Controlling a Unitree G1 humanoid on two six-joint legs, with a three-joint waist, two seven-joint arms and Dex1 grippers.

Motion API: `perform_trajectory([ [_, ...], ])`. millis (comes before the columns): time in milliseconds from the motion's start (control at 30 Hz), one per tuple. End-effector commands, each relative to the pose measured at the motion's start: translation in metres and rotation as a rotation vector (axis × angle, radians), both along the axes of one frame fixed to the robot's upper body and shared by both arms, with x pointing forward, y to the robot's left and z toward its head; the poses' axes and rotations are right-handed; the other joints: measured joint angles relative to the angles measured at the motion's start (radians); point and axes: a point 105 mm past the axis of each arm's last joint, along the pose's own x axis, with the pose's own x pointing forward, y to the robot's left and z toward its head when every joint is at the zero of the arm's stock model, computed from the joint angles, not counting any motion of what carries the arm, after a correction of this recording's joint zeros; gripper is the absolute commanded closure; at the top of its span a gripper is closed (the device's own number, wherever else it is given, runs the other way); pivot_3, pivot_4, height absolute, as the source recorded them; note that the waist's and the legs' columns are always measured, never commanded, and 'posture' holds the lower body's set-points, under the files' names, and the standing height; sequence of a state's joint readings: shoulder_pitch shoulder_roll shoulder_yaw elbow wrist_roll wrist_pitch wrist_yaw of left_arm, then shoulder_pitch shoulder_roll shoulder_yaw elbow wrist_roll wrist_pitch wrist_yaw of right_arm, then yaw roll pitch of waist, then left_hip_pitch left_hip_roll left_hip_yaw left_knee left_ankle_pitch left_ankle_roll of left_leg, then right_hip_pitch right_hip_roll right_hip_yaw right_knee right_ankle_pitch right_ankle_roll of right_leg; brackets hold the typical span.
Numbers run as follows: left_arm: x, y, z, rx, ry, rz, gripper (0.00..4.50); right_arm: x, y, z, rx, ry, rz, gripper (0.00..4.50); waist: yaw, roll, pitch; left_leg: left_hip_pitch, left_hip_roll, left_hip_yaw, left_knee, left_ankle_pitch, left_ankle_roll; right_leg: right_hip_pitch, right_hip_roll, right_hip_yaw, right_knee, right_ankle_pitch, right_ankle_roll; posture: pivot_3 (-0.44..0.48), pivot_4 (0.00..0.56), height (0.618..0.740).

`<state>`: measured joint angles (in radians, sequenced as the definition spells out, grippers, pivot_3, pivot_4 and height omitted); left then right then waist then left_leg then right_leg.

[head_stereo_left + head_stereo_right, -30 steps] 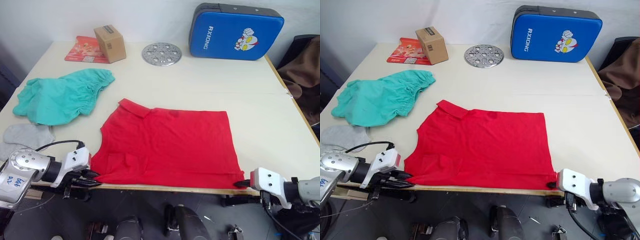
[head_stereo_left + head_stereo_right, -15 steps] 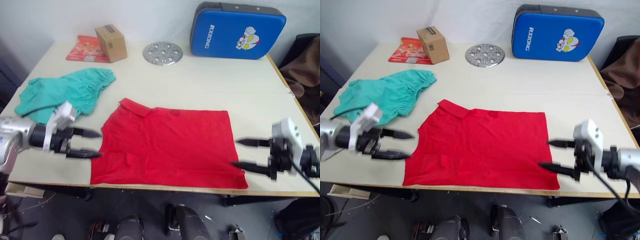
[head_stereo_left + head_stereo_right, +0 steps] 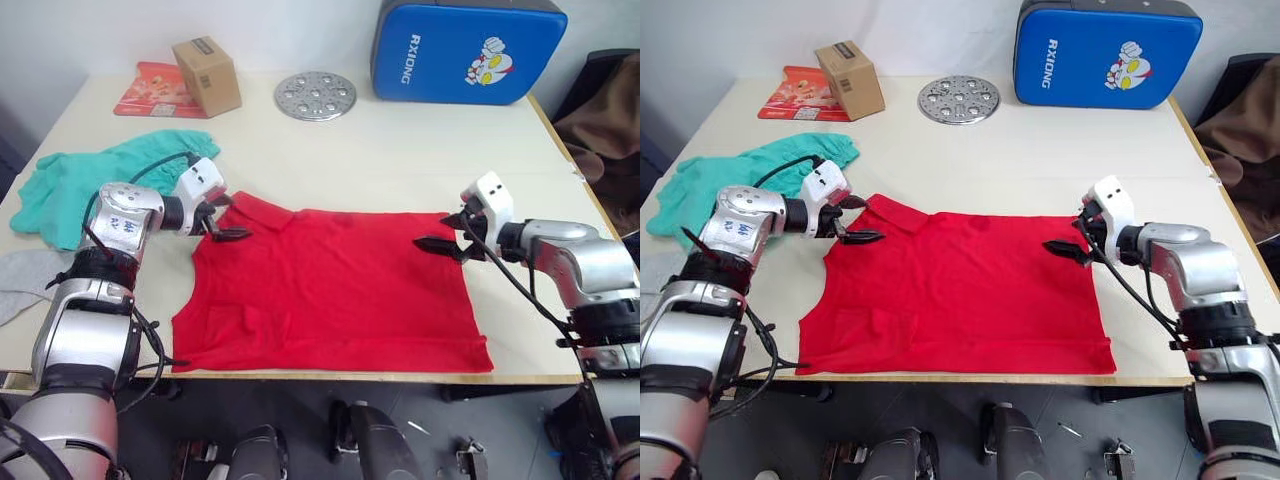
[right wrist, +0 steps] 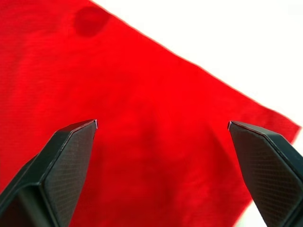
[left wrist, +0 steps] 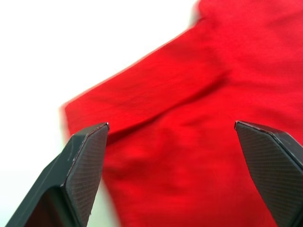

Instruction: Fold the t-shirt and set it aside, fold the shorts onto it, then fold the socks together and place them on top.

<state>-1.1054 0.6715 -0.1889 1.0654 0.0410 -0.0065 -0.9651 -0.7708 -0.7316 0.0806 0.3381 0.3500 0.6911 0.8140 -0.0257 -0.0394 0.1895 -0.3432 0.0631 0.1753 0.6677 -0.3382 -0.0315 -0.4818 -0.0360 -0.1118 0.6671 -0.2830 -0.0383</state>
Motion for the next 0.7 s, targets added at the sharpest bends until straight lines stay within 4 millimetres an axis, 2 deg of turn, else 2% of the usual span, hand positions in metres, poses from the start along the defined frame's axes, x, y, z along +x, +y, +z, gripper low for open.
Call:
perform_trajectory([
  [33, 0.008, 0.006, 0.014, 0.038, -0.078, 0.032, 0.04, 0.015, -0.01, 0.014, -0.02, -0.062, -0.058, 0.0, -0.006, 0.0, 0.0, 0.0, -0.001, 0.0, 0.0, 0.001, 0.0, 0.0, -0.001, 0.0, 0.001, 0.0, 0.0, 0.0, 0.15, 0.74],
  [133, 0.014, 0.003, 0.02, 0.008, -0.11, 0.065, 0.04, 0.026, -0.016, 0.014, -0.022, -0.071, -0.108, 0.0, -0.009, 0.0, 0.0, 0.003, -0.001, 0.001, 0.0, 0.001, 0.0, 0.002, -0.001, 0.0, 0.002, 0.0, 0.0, 0.0, 0.15, 0.74],
  [267, 0.017, -0.021, 0.025, -0.093, -0.095, 0.008, 0.04, 0.04, -0.024, 0.015, 0.026, -0.049, -0.195, 0.0, -0.009, 0.0, 0.0, 0.002, -0.001, 0.001, -0.001, 0.002, -0.001, 0.0, -0.001, 0.001, 0.004, 0.0, 0.0, 0.0, 0.15, 0.74],
  [433, 0.012, -0.047, 0.016, -0.129, -0.025, -0.092, 0.04, 0.051, -0.021, 0.015, 0.111, -0.017, -0.245, 0.0, -0.014, 0.0, 0.0, 0.003, -0.001, 0.002, 0.0, 0.002, -0.002, 0.0, -0.001, 0.001, 0.006, 0.0, -0.001, 0.0, 0.15, 0.74],
  [633, 0.007, -0.061, -0.003, -0.101, 0.043, -0.15, 0.04, 0.057, -0.014, -0.005, 0.106, 0.035, -0.28, 0.0, -0.033, 0.0, 0.0, 0.003, -0.001, 0.002, -0.001, 0.003, -0.003, 0.0, -0.001, 0.001, 0.007, 0.0, -0.001, 0.0, 0.15, 0.74],
  [700, 0.007, -0.064, -0.006, -0.107, 0.051, -0.153, 0.0, 0.059, -0.011, -0.009, 0.129, 0.042, -0.285, 0.37, -0.036, 0.0, 0.0, 0.004, -0.001, 0.002, -0.001, 0.003, -0.003, 0.0, -0.001, 0.002, 0.008, 0.0, -0.001, 0.0, 0.15, 0.74],
])
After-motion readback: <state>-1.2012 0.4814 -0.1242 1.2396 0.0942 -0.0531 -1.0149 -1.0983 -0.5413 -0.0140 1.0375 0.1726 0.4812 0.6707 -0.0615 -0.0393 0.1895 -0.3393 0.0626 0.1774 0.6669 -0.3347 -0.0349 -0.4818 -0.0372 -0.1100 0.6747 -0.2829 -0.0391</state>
